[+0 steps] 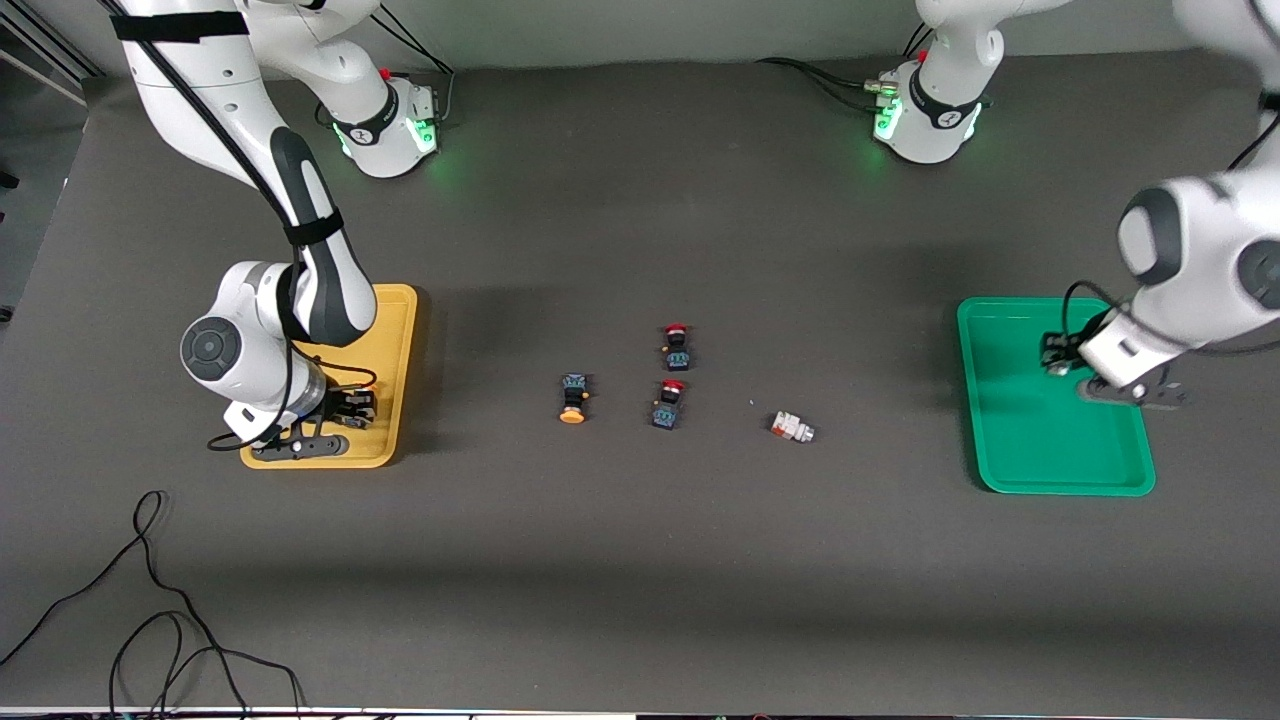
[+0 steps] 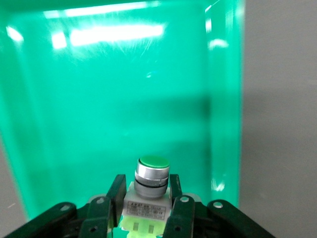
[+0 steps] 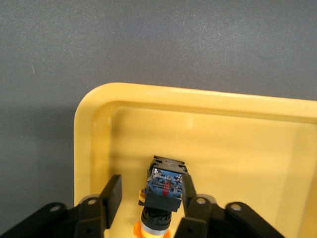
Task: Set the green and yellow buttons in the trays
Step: 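Carry the green switch into the green tray while the right gripper lowers, then release the switches in the trays and reach both grippers for more switches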
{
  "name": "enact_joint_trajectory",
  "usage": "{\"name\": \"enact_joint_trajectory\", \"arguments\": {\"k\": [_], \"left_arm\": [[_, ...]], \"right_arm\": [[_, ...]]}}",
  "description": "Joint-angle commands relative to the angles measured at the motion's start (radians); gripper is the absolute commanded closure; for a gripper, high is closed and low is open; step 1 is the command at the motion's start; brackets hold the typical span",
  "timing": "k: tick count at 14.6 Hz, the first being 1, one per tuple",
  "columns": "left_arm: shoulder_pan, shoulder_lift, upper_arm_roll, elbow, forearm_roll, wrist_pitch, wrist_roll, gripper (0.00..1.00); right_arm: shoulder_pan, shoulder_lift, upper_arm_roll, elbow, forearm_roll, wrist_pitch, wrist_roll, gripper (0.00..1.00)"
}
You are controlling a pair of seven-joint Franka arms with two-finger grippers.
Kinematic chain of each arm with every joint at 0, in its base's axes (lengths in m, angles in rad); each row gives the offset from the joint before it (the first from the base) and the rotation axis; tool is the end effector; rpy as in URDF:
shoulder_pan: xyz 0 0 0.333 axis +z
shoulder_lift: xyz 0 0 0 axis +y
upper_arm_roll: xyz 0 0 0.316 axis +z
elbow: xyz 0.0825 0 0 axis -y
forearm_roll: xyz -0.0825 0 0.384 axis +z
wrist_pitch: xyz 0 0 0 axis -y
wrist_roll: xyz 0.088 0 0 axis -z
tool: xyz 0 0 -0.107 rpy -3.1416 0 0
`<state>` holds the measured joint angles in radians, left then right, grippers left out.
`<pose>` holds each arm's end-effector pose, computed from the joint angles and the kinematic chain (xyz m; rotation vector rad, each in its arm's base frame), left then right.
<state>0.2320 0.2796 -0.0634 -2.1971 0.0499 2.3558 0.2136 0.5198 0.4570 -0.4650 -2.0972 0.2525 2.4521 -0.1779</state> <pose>0.5351 0.0916 0.2461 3.1258 -0.1267 -0.1892 0.5767 0.0327 0.2178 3.0971 0.1091 -0.0626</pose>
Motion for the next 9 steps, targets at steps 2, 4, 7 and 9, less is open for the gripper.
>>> {"name": "enact_joint_trajectory", "arguments": {"k": [2,4,7,9], "left_arm": [[0.017,0.076,-0.016,0.028,-0.009,0.026,-0.083,1.0],[0.007,0.104,-0.016,0.043,-0.009,0.028,-0.167,1.0],[0.004,0.122,-0.018,0.05,-0.009,0.034,-0.239,1.0],[0.0,0.122,-0.019,0.05,-0.007,0.034,-0.307,0.96]], "right_arm": [[0.005,-0.026,-0.004,0.0,0.03,-0.024,-0.02,0.42],[0.012,-0.063,-0.004,0.022,0.03,-0.083,0.0,0.41],[0.057,-0.098,-0.006,0.126,0.03,-0.261,0.142,0.0],[0.103,-0.097,-0.004,0.204,0.03,-0.333,0.231,0.0]]}}
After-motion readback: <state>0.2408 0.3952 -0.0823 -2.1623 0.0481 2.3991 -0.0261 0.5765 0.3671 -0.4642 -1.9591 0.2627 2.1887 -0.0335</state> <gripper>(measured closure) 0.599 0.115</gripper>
